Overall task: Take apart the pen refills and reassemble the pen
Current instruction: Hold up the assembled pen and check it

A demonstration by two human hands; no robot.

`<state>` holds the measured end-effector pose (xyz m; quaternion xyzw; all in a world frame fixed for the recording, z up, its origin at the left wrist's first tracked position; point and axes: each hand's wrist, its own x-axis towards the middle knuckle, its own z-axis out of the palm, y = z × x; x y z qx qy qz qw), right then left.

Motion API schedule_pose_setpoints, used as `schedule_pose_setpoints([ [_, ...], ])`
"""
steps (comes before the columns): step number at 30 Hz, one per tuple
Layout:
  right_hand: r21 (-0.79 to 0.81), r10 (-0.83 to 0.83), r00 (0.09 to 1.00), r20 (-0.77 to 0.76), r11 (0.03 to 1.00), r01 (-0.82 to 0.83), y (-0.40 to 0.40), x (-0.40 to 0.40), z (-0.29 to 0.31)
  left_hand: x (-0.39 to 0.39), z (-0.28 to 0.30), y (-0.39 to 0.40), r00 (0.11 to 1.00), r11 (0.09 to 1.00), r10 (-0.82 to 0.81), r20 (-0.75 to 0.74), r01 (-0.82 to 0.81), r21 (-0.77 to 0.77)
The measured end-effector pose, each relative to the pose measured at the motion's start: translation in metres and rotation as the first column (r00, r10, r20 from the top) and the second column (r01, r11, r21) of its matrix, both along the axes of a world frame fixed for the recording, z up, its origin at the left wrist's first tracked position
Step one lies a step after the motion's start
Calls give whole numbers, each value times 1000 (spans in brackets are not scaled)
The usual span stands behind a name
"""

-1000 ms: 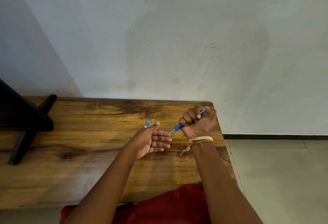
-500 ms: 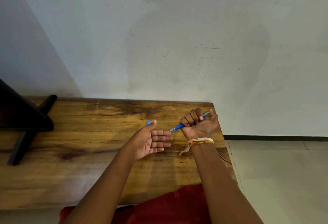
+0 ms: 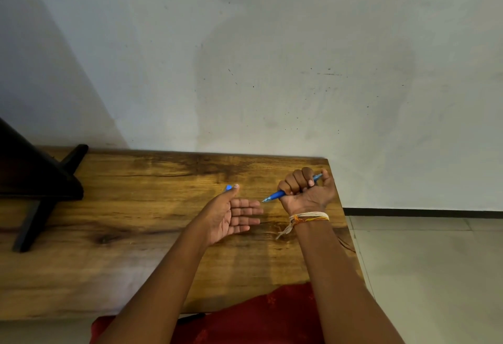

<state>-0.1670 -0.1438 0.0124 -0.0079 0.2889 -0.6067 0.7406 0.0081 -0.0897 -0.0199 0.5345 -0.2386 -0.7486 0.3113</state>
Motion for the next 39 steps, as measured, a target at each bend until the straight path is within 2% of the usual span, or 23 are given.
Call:
schedule_pose_setpoints([
  [9, -24, 38, 999, 23, 999, -37, 0, 7, 17, -2, 4, 0, 1000, 1000, 25, -17, -25, -8],
  [14, -110, 56, 998, 37, 993, -52, -2, 10, 32, -4, 8, -2, 993, 994, 98, -58, -101, -43],
  [23, -172, 52, 997, 63, 984, -40, 0, 13, 50, -7, 26, -7, 965, 967, 194, -174, -218, -129],
  [39, -125, -18, 997, 79, 992, 28, 0, 11, 53, -8, 43, 0, 962, 956, 190, -198, -227, -185],
])
